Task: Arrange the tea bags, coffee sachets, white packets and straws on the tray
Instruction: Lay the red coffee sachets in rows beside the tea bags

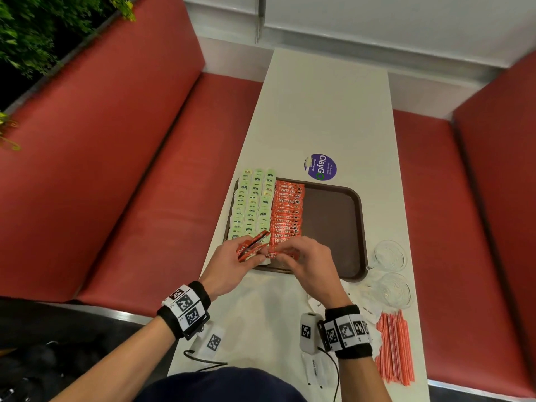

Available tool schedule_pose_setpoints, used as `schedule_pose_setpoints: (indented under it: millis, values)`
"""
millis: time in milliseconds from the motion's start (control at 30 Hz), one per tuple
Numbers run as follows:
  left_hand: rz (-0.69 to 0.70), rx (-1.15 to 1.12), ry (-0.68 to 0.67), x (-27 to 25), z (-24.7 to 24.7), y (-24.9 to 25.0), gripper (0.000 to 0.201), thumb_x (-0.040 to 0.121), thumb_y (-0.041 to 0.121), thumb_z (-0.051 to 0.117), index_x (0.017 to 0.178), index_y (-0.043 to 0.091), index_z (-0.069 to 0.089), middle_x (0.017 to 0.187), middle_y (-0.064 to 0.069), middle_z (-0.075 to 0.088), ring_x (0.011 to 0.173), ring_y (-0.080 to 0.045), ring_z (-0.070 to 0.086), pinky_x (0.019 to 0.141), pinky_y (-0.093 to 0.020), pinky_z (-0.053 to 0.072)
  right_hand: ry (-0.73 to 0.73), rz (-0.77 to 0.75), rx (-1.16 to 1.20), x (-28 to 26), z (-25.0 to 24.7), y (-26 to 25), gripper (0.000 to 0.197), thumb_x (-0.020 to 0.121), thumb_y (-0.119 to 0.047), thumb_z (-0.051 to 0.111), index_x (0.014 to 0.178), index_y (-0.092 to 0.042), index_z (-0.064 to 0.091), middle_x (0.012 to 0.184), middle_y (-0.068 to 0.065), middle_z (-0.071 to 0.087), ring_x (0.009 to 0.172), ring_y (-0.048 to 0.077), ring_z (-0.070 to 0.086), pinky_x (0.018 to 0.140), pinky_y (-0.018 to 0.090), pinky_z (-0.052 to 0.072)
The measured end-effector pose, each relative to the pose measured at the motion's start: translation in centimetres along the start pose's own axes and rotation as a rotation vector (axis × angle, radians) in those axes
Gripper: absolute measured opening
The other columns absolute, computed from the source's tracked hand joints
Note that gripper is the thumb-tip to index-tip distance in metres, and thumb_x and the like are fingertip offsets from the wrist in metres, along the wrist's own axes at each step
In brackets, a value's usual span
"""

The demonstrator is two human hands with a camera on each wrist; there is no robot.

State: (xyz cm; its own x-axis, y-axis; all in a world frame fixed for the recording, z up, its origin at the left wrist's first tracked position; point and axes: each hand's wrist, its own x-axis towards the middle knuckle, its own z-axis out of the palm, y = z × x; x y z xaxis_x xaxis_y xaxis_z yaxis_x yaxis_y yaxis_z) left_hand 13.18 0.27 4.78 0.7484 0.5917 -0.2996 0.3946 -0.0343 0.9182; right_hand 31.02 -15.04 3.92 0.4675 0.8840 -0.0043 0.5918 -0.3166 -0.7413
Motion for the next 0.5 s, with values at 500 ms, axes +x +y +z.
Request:
schedule_pose_setpoints:
  millis: [500]
  values:
    - [-0.065,-0.13,0.11,-0.5,-1.7,-1.4,0.005,0.098,0.023,0.08,0.103,0.021,0.079,0.112,0.016,0.08,0.115,0.003,0.07,0.1,-0.03,0.052,-0.082,0.227,-0.367,4.5,3.7,7.3,0.009,0.096,-0.039,0.079,0.101,-0.033,0.077,0.111,-0.006,0.067,0.102,0.02,0.059,0.093,0.047,0.056]
